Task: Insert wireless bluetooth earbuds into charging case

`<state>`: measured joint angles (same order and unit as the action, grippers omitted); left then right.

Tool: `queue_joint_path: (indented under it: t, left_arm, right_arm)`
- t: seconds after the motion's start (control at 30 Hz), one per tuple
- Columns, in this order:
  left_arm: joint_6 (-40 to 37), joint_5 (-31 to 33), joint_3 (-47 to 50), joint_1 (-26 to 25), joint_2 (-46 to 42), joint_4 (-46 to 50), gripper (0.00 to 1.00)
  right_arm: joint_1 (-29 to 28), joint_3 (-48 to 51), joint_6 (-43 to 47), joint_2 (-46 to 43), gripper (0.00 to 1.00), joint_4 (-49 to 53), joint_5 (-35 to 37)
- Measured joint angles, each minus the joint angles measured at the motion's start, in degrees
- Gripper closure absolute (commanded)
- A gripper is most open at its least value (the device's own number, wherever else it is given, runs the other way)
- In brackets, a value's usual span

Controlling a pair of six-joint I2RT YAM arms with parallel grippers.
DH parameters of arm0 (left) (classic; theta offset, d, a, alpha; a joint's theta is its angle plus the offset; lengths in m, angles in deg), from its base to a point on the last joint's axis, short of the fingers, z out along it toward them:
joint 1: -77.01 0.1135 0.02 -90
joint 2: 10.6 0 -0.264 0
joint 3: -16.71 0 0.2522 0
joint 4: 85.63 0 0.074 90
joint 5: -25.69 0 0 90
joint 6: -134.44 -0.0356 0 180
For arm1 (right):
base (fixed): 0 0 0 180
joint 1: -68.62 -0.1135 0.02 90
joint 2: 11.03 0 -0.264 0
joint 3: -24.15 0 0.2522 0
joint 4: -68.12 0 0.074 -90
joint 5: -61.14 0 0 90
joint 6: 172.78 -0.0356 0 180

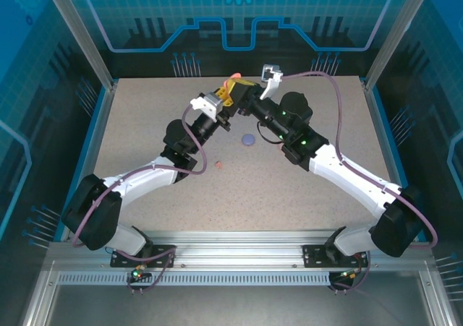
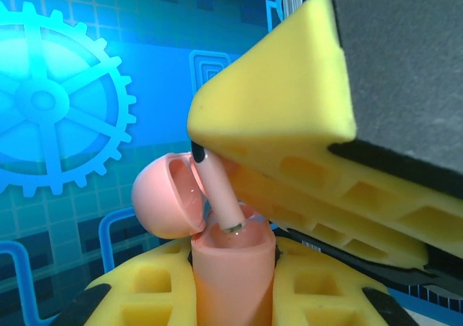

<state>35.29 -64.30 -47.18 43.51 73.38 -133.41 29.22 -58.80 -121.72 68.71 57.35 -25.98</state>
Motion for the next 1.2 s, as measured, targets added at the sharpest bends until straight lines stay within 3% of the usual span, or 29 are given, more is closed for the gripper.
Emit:
queue_joint_path:
  t: [1.2]
  left_arm:
    - [3.3,0.7,-0.5,-0.1,0.0,3.4,1.00]
  right_arm:
    - [-2.3,6.7,4.4,-1.0,0.85,-8.1,8.9]
